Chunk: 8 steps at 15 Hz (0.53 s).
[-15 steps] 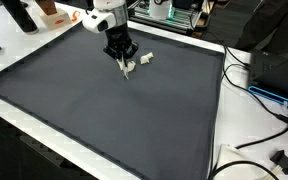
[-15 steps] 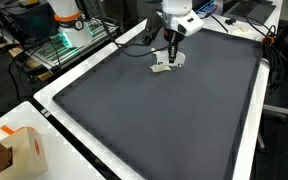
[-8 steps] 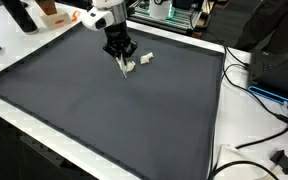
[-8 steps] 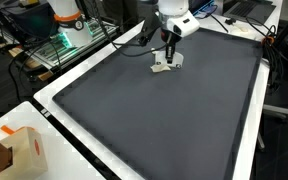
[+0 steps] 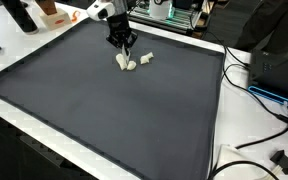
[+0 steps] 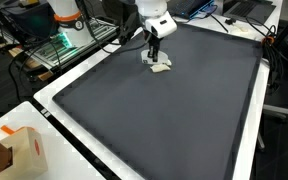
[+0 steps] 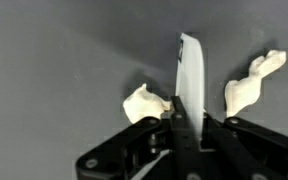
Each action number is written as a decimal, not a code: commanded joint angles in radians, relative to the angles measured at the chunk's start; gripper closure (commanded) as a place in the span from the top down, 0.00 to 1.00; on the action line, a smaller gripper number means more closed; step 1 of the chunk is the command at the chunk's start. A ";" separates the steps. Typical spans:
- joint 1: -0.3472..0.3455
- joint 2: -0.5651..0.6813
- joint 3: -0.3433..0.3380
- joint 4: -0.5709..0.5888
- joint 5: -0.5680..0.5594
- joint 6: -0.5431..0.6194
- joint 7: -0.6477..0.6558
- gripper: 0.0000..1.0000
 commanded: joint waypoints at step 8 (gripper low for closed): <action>-0.003 -0.006 -0.020 -0.108 0.010 0.015 -0.043 0.01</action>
